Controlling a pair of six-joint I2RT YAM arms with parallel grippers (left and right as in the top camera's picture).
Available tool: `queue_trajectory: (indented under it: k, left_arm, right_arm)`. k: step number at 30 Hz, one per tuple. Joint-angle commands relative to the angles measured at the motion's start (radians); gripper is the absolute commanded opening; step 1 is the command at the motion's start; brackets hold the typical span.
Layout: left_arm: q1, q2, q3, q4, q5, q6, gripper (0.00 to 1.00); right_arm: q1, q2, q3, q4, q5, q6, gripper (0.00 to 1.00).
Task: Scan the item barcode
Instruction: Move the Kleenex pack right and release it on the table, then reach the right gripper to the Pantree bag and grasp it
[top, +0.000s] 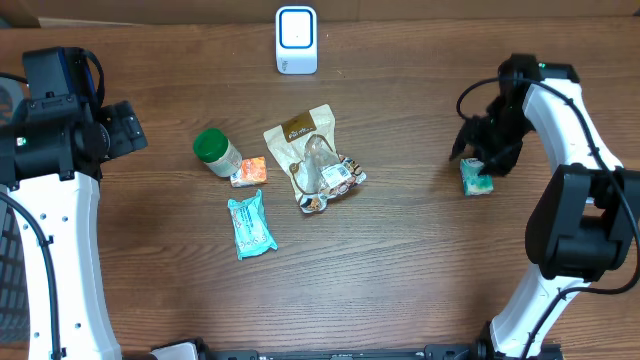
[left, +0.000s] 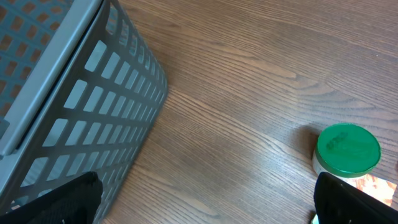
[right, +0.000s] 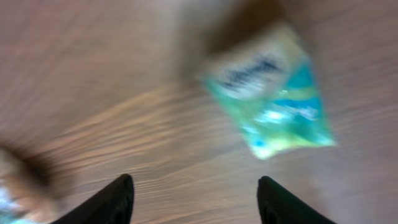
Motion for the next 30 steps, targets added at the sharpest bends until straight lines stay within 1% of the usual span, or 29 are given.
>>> queue_trajectory:
  k: [1,4,7,10,11,13,18,24,30]
  left_arm:
    - [0.004,-0.011,-0.004,0.005,-0.013,-0.014,1.0]
    - [0.004,-0.011,-0.004,0.004,-0.013,-0.014,1.0]
    - [0.004,-0.011,-0.004,0.004,-0.013,-0.014,0.99]
    - [0.004,-0.011,-0.004,0.005,-0.013,-0.014,0.99]
    - [0.004,-0.011,-0.004,0.004,-0.013,-0.014,1.0]
    - [0.004,-0.011,-0.004,0.004,-0.013,-0.014,1.0]
    - [0.004,-0.011,-0.004,0.005,-0.013,-0.014,0.99]
    - [0.004,-0.011,-0.004,0.004,-0.013,-0.014,1.0]
    - [0.004,-0.011,-0.004,0.005,-0.013,-0.014,1.0]
  right_arm:
    - [0.049,-0.011,0.097,0.012,-0.206,-0.085,0.6]
    - [0.129,-0.011,0.117,0.055,-0.257,-0.111,0.59]
    - [0.24,-0.01,0.115,0.126,-0.257,-0.109,0.55]
    - [0.359,-0.009,0.111,0.202,-0.257,-0.087,0.49]
    - [0.422,-0.005,0.11,0.24,-0.256,-0.055,0.47]
    - [0.494,0.008,0.109,0.289,-0.255,0.0,0.46]
    - [0.624,0.076,0.094,0.389,-0.225,0.131,0.46]
    - [0.701,0.156,0.09,0.373,-0.209,0.143,0.46]
    - [0.695,0.183,0.087,0.277,-0.043,0.143,0.47]
